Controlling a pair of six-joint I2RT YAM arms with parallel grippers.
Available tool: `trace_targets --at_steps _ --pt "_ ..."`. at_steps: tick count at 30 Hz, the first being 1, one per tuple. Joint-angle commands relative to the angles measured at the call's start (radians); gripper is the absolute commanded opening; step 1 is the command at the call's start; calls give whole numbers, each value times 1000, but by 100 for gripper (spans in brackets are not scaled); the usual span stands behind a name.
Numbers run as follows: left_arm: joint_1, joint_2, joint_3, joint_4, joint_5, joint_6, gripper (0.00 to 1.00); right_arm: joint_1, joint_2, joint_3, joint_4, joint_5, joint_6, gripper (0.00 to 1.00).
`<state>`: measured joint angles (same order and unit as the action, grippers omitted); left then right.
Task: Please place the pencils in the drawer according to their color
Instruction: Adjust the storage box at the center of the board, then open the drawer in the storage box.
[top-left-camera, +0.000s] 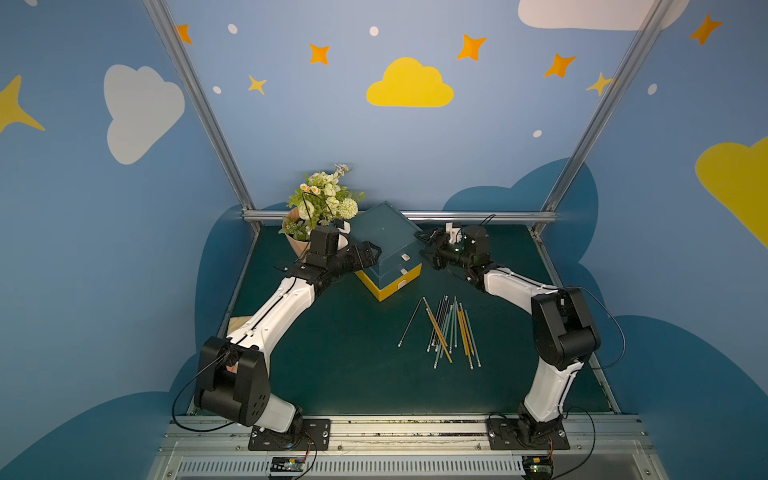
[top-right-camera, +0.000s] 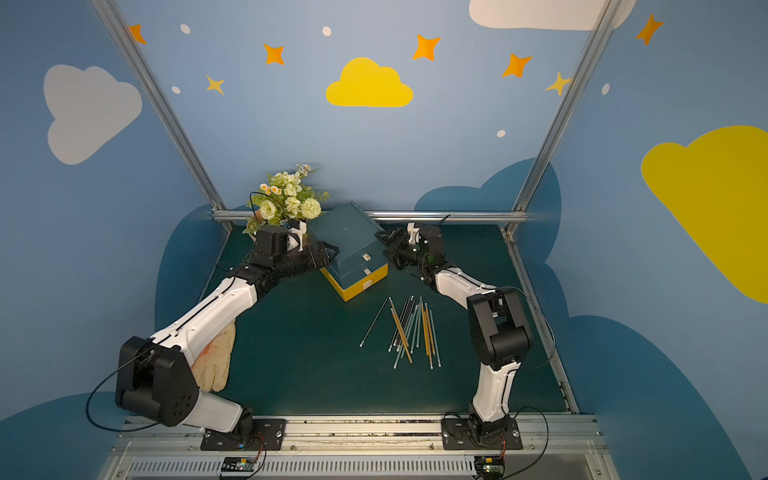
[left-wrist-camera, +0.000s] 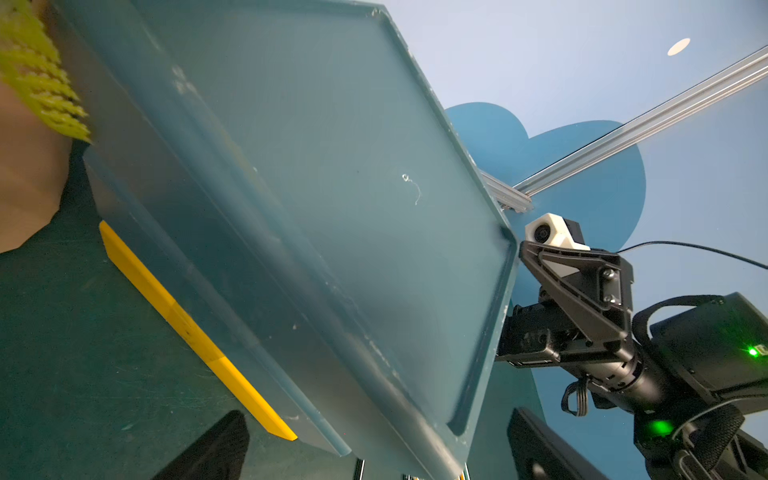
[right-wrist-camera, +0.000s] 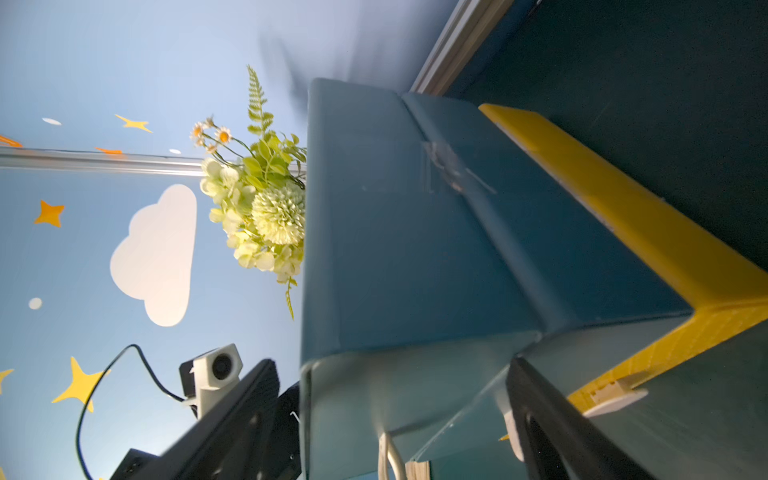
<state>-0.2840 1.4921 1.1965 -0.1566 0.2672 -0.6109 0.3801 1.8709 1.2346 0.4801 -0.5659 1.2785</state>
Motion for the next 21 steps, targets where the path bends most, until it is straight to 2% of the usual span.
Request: trace_targets --at_steps 1,8,16,21 --pt "-3 0 52 12 -27 0 100 15 -60 -50 71 -32 23 87" --pt "-2 25 123 -33 -113 10 100 61 -139 -182 84 -6 31 80" --pt "-3 80 176 -83 -133 17 100 96 -60 -152 170 -14 82 54" --pt "-3 98 175 -83 -131 14 100 97 -29 -129 181 -17 88 46"
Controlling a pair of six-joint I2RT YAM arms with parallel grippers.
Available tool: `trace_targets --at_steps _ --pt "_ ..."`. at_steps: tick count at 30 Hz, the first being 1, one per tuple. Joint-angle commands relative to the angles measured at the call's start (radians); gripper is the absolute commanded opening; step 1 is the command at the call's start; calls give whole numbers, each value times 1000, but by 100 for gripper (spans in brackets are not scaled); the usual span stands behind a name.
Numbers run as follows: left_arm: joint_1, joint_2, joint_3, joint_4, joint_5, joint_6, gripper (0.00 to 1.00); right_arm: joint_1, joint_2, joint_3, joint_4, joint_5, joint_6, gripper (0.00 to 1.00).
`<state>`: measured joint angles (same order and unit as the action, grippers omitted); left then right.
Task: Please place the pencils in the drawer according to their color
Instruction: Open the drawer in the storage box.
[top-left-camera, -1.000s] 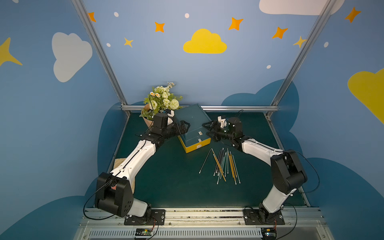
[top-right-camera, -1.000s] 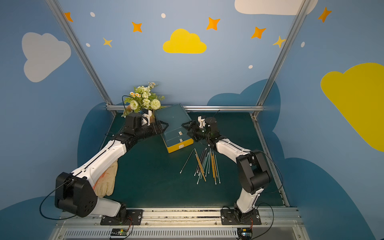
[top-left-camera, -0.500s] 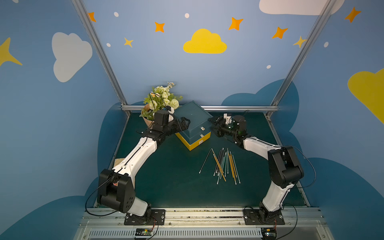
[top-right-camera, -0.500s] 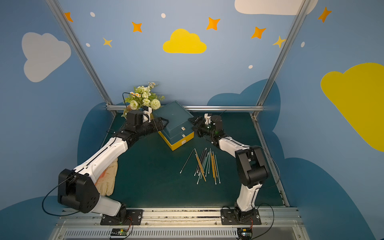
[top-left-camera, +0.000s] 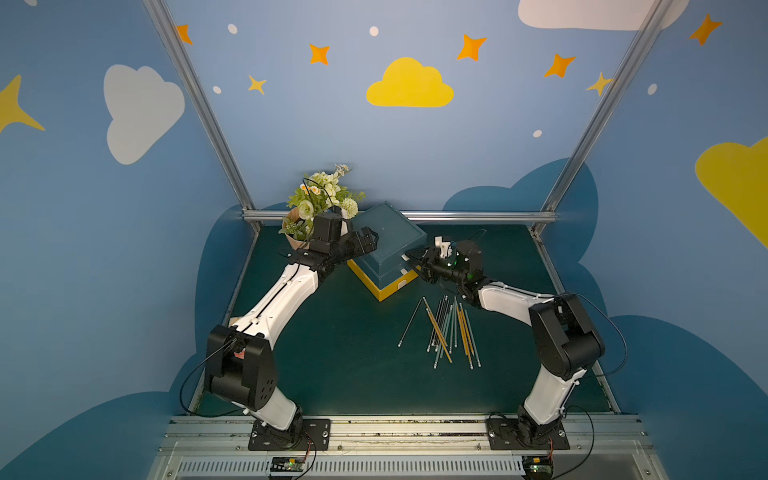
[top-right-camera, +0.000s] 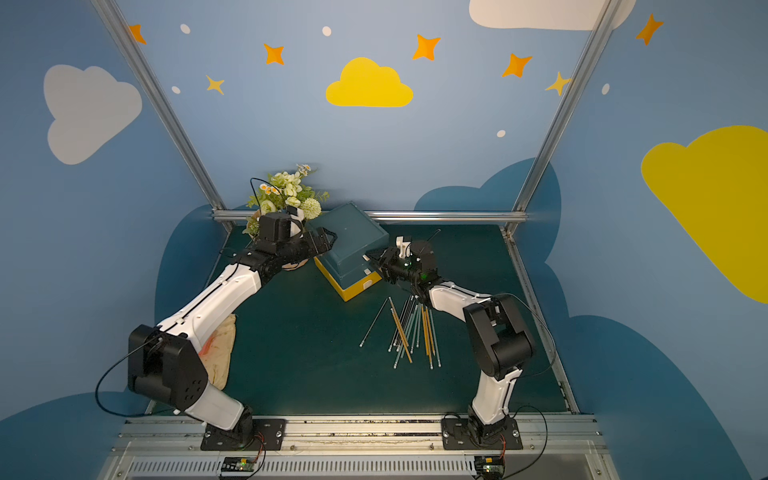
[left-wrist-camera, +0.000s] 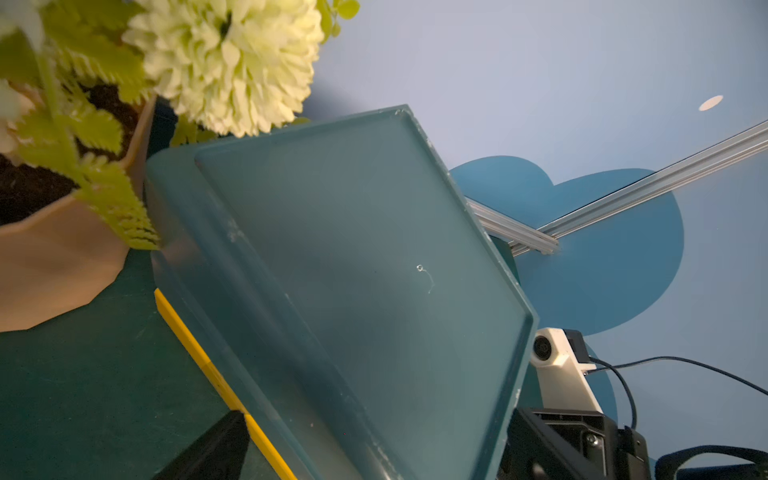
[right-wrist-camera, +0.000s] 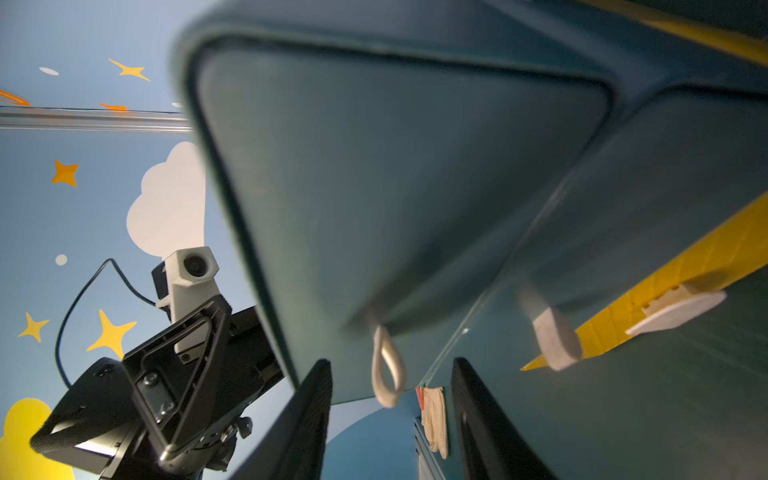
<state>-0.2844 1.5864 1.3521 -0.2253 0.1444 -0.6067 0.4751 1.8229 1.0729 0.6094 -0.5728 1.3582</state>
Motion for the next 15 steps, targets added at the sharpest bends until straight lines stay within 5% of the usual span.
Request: trace_targets --at_steps 1,7,11,15 --pt "-2 6 18 -14 -7 8 100 2 22 35 52 -11 9 44" --pt "-2 24 12 -5 -5 0 100 -3 35 45 62 -16 10 25" --pt "-2 32 5 2 -3 -7 100 -5 32 48 70 -27 15 1" --pt "-2 36 -1 5 -2 -9 100 -9 10 27 70 -40 19 0"
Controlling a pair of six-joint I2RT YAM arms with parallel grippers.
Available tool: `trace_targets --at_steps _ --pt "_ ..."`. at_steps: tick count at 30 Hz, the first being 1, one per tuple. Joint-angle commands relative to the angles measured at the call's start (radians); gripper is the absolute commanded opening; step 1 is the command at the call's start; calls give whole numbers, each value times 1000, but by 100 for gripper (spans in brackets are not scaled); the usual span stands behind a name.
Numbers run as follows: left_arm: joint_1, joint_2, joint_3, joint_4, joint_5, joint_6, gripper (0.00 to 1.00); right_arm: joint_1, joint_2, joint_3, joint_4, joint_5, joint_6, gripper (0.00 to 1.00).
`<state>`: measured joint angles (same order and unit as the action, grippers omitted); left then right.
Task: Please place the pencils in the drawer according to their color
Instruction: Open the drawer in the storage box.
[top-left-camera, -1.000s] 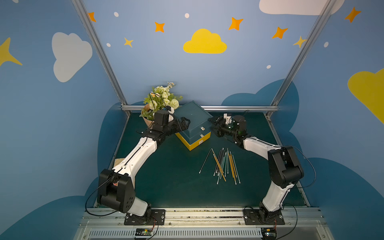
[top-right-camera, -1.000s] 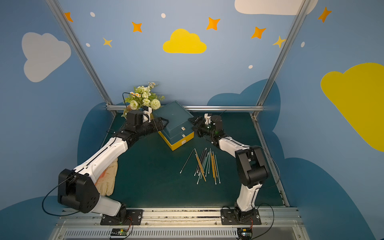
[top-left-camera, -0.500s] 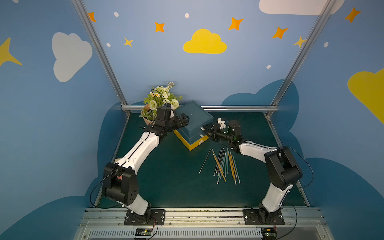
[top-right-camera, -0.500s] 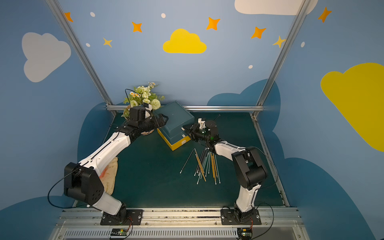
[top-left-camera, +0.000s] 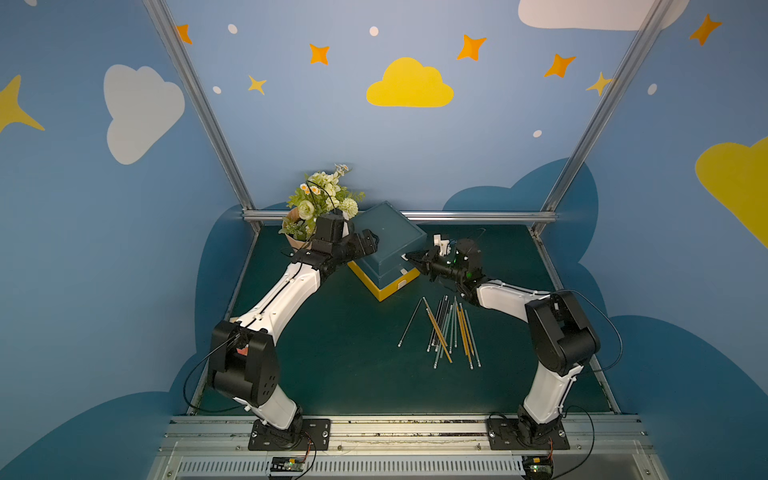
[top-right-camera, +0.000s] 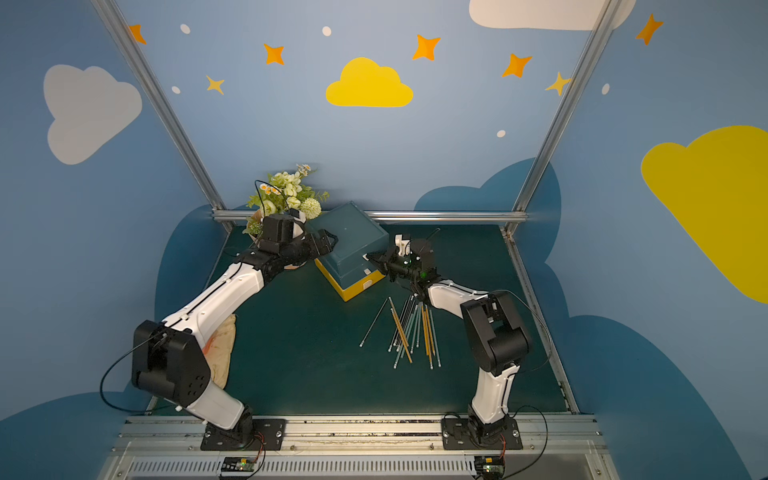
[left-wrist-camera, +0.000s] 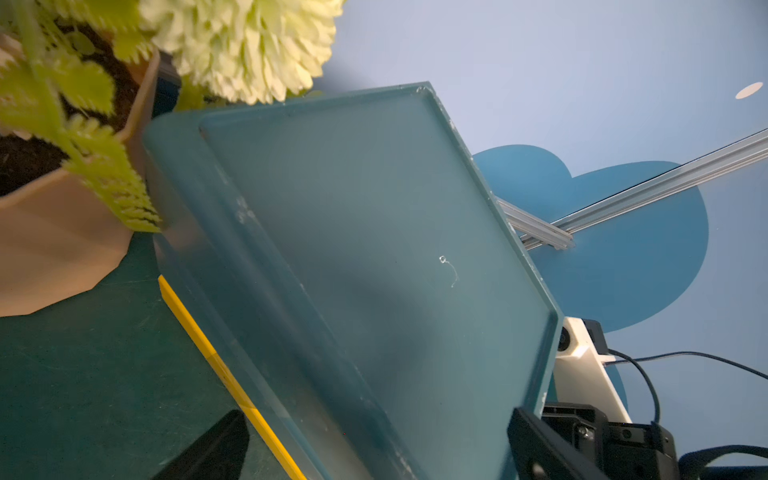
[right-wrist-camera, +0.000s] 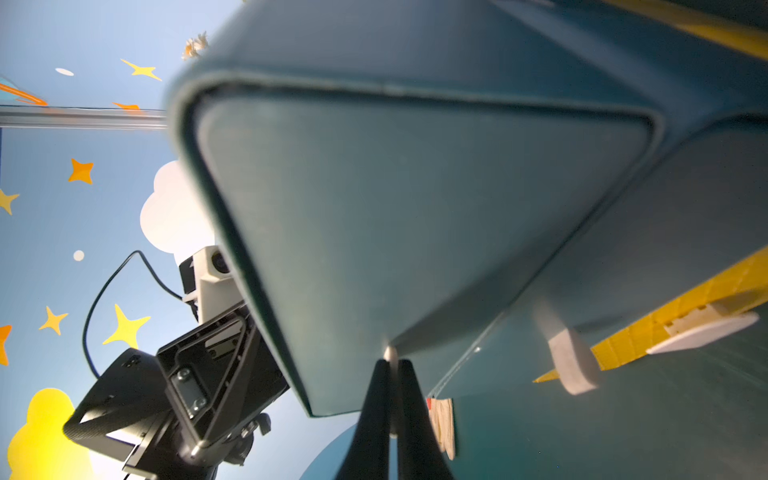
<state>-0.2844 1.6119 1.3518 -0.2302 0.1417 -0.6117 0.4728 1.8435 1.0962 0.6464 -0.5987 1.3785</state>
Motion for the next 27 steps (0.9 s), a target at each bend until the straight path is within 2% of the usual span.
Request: trace_targets --at_steps 1,14,27 --pt "-2 11 -2 11 1 -5 100 -6 -19 -4 33 -13 -1 0" --pt "-2 16 -13 16 9 -4 100 -21 -212 -206 -14 -44 -39 0" --pt "-5 29 -10 26 21 -19 100 -50 -415 -298 -293 -57 -182 0"
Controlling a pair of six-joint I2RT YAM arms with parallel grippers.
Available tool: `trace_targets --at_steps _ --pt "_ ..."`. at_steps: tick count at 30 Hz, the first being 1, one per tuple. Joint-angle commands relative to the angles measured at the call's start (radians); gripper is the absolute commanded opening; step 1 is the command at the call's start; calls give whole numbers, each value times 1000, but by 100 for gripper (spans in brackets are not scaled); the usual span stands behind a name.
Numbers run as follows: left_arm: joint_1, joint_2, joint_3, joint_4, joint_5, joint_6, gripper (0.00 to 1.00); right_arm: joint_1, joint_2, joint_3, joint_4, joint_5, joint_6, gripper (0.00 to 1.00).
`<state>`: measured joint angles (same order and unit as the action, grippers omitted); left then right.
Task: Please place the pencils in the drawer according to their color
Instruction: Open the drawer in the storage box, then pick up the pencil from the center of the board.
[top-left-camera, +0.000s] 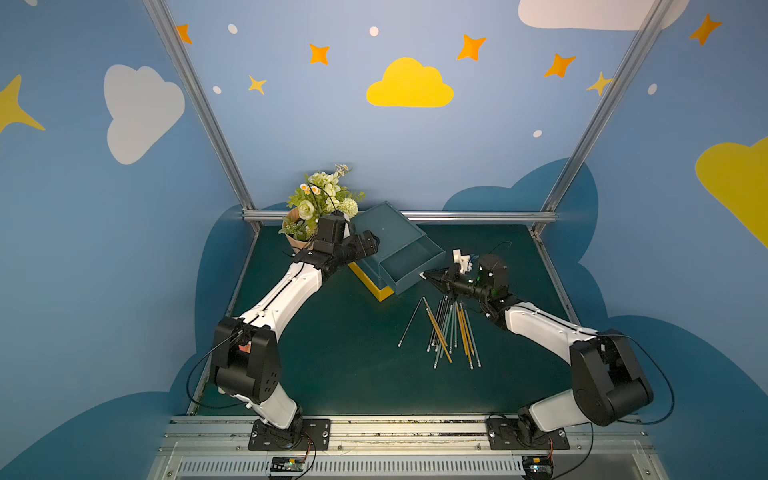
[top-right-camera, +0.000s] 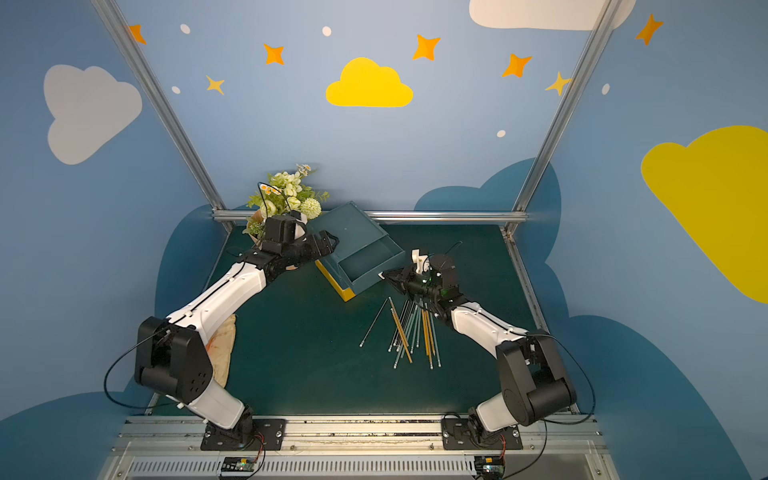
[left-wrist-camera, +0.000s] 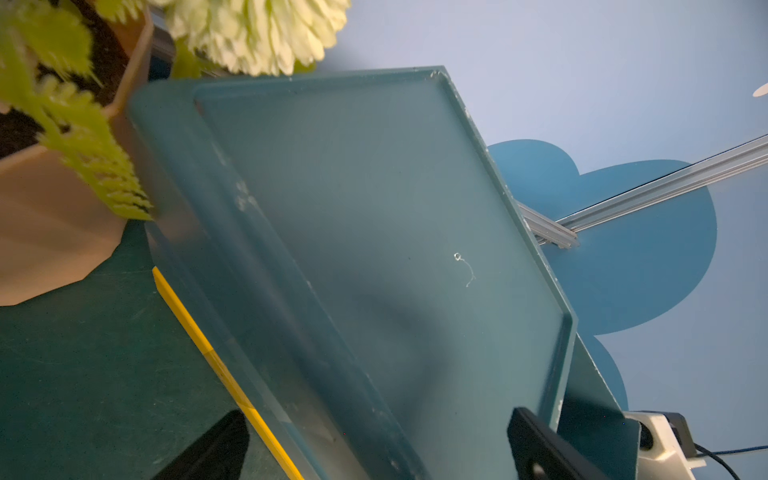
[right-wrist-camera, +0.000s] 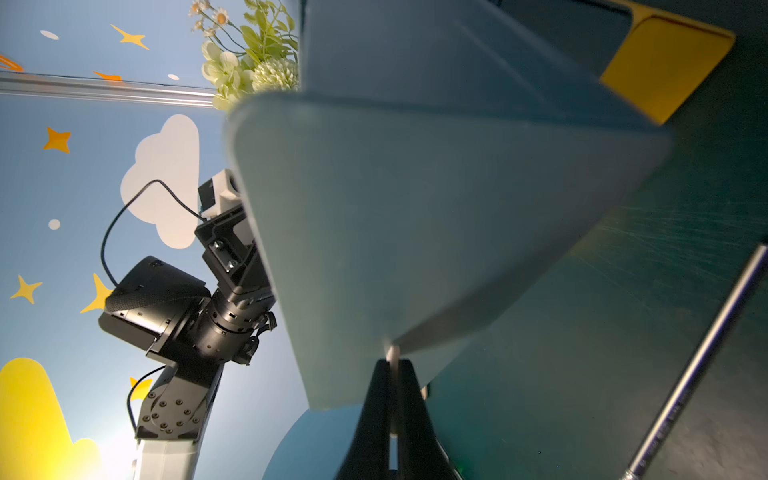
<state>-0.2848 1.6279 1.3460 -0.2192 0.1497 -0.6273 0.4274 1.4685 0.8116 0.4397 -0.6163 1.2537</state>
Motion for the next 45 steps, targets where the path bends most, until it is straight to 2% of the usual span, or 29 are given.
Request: trace_targets --at_steps 1,10,11,12,14,16,18,20,26,31,37,45 --pt "-5 12 -4 15 14 -4 100 -6 -46 -18 -97 -40 -61 0" --pt "-11 11 -2 17 11 -5 100 -14 -34 -31 -112 -67 -61 0" --pt "-10 11 0 17 11 -7 100 -13 -32 -27 -113 -68 -62 4" --pt "-11 11 2 17 11 -6 100 -16 -30 -24 -115 -70 -64 16" --pt "-11 9 5 16 15 -9 100 -18 -38 -13 -150 -74 -79 45" --pt "-13 3 10 14 19 -11 100 -23 -59 -4 -200 -73 -107 62" --pt "-12 -6 13 11 21 -11 100 -29 -93 4 -279 -68 -148 71" --pt "-12 -23 14 6 25 -12 100 -37 -140 13 -382 -57 -204 75" --pt "-17 -102 -12 -19 39 -3 100 -39 -222 79 -834 39 -474 74" --pt "-30 -167 -50 -58 39 18 100 11 -176 122 -1105 180 -673 64" --pt "-46 -225 -106 -63 24 26 100 133 -69 141 -1201 315 -787 49" --pt "-48 -230 -131 -58 29 17 100 222 48 198 -1203 434 -831 35"
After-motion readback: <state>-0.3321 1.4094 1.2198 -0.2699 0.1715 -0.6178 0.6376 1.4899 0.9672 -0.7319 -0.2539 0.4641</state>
